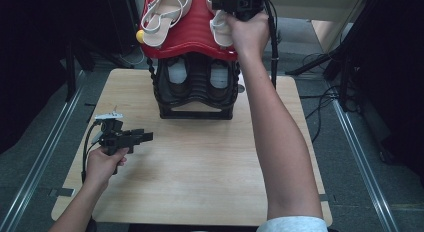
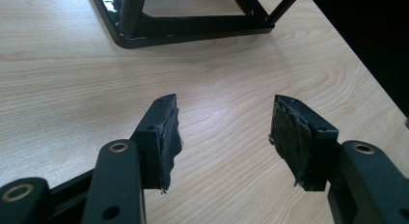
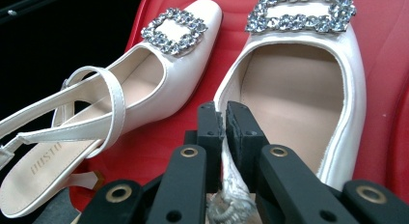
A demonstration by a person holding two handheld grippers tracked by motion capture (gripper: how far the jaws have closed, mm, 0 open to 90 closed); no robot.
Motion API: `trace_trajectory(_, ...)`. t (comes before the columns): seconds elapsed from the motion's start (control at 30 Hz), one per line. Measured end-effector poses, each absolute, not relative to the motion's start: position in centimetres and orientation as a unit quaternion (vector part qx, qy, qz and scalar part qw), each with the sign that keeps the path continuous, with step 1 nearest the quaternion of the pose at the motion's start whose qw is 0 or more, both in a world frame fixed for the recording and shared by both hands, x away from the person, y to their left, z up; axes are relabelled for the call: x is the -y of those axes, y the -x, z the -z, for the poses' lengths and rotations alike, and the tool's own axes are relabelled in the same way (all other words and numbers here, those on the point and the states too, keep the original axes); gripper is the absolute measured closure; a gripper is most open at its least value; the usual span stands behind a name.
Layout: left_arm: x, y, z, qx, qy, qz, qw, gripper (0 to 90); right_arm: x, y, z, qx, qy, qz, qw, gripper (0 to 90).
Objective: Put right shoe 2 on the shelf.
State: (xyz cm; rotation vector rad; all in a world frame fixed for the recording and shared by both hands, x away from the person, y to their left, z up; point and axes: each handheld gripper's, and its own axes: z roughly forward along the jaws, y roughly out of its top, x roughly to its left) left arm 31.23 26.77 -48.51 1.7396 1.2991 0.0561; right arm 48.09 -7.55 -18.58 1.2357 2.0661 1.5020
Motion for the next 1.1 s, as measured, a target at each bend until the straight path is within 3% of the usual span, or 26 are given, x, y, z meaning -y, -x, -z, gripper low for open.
trace_trajectory(0.3,-26.8,-31.3,48.6,-0.529,-0.708,-0.022,0.467,43.1,7.6,-47.9,18.2,-0.712,-0.425,-0.537,0.154,77.2)
trace_trajectory(1.0,-26.4,-31.4,48.7,-0.524,-0.712,-0.021,0.466,40.9,10.7,-47.1,17.8,-0.697,-0.406,-0.565,0.171,48.8)
trace_trajectory(1.1,-26.4,-31.4,48.7,-0.524,-0.712,-0.02,0.466,40.9,11.2,-47.0,17.9,-0.698,-0.408,-0.563,0.17,48.2)
